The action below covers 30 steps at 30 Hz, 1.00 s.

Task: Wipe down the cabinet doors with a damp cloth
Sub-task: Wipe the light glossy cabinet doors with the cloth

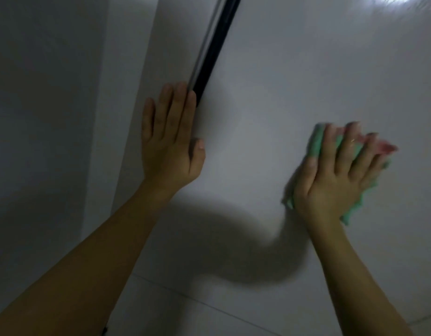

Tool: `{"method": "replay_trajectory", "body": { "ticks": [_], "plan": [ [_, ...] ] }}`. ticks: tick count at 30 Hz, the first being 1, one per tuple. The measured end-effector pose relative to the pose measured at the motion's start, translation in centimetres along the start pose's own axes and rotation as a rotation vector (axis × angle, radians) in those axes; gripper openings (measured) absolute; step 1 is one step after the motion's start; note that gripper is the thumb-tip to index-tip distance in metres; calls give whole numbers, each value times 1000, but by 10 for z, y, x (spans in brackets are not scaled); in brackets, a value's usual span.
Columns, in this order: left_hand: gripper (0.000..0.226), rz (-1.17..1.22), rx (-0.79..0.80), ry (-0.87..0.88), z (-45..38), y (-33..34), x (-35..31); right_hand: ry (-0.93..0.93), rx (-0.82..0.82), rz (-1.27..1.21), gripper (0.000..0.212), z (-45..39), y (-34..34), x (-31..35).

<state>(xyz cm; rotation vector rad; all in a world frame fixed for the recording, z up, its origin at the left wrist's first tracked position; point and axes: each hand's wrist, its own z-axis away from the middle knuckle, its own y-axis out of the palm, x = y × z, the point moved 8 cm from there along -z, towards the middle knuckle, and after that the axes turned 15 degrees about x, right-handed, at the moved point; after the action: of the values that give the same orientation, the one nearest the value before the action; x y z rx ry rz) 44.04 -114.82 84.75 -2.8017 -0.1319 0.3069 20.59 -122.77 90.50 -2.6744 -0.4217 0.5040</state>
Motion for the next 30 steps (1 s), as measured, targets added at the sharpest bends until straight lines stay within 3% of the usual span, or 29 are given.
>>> {"method": "replay_trajectory", "body": {
  "ticks": [2,3,7,9,11,13,15,16,17,19,20,22,24,27,29,30],
  "plan": [
    [65,2,0,-9,1,0,0,229,-65,-73,51,-7,-5,7],
    [65,-8,2,-9,2,-1,0,229,-47,-117,51,-6,-2,27],
    [69,-17,2,6,2,-1,-1,-326,97,-62,50,27,19,93],
    [77,-27,-8,0,2,-2,-1,-355,118,-43,48,34,19,56],
    [82,-38,-12,-12,2,-2,-1,-128,103,-20,49,31,14,-5],
    [85,-55,-15,-31,1,-2,-1,227,43,-55,51,21,7,-53],
    [86,-57,-23,-35,1,-3,-2,571,-35,-142,58,17,1,-53],
    [86,-58,-26,-30,0,-2,-2,609,-42,-174,58,12,1,-32],
    [86,-62,-30,-28,1,-2,-2,510,-26,-191,55,7,3,-2],
    [87,-77,-42,-25,1,-2,-1,100,19,-149,52,11,12,60],
    [87,-81,-54,-21,1,-2,0,-78,35,-109,51,19,16,75],
    [88,-76,-71,-19,2,-3,-1,-233,32,-71,48,26,18,60],
    [88,-57,-82,-19,2,-2,0,-155,5,-48,47,28,14,18],
    [89,-58,-81,-23,3,-1,0,145,-60,-1,51,22,7,-30],
    [89,-59,-71,-32,2,0,2,326,-100,-79,51,19,4,-22],
    [89,-57,-67,-28,2,-1,1,330,-96,-130,51,19,4,-8]
  ]
}}
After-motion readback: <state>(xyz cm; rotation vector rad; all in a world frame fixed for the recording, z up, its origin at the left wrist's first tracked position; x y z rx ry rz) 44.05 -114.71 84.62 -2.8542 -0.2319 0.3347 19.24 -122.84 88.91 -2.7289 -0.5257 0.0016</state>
